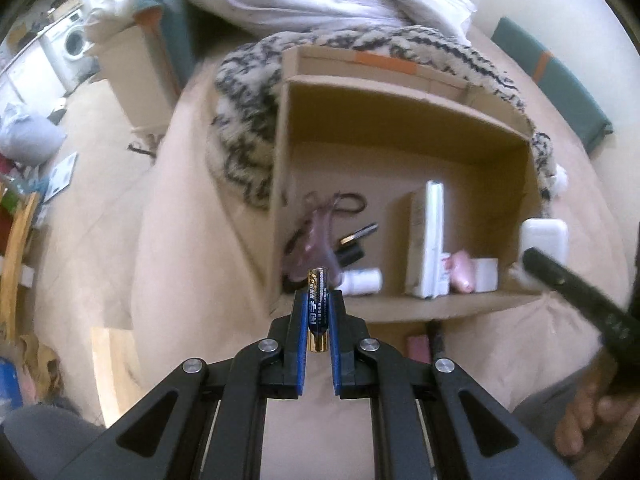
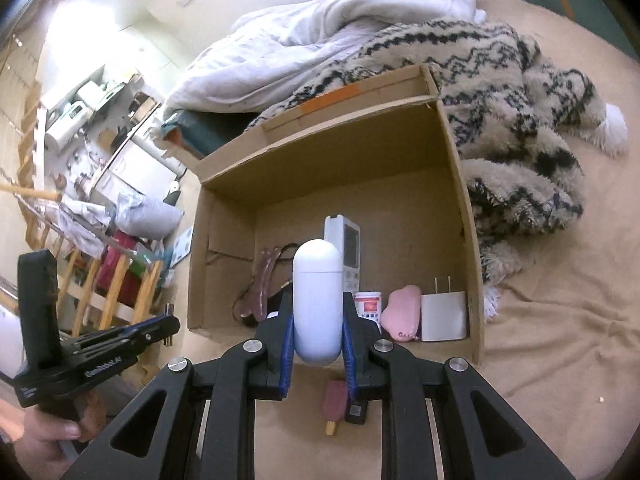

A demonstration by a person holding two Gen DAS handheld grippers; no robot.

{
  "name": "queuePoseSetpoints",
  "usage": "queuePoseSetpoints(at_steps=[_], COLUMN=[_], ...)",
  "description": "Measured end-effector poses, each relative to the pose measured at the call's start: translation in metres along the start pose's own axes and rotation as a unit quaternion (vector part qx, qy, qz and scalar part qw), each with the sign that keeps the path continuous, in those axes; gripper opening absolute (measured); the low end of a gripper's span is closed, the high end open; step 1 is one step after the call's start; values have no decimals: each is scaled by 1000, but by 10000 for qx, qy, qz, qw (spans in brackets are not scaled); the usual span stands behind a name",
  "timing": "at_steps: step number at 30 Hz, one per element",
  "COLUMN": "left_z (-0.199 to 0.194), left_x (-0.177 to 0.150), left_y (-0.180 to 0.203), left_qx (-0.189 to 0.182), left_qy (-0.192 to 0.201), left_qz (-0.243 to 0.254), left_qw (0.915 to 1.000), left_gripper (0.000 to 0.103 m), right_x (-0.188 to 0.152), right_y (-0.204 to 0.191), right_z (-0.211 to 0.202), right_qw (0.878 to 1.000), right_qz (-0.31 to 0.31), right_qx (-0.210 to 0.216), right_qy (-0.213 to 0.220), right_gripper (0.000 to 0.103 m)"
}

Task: Organize rigid objects
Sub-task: 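Carry battery into the box with left while right carries the white earbud case in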

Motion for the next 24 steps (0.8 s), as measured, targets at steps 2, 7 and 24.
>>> queuePoseSetpoints(at_steps=[2,7,24], left_z=[1,9,74], left_x=[10,31,46], left_y=[3,16,39], left_qx=[-51,-230,211], left_qy=[-17,-136,-495], left_qz=[11,-10,134], left_qw=[10000,9996,9985], left_gripper=[9,9,9], right_x=[3,14,12], right_y=[0,2,23], right_z=[2,10,53], right_qw=[10000,10000,9961], right_qz=[26,33,403], right_qx=[54,89,-452], right_qy=[-1,-29,-643], right_gripper=[22,22,22])
Point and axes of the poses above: each gripper's, at about its wrist camera, not at the fingertips, and z roughly the way its jaws point, y to its right, x to its top, the point moved 3 cm from there along z, roughly the way its jaws point, and after that the axes turned 10 degrees about -y, right-handed, at the moved point
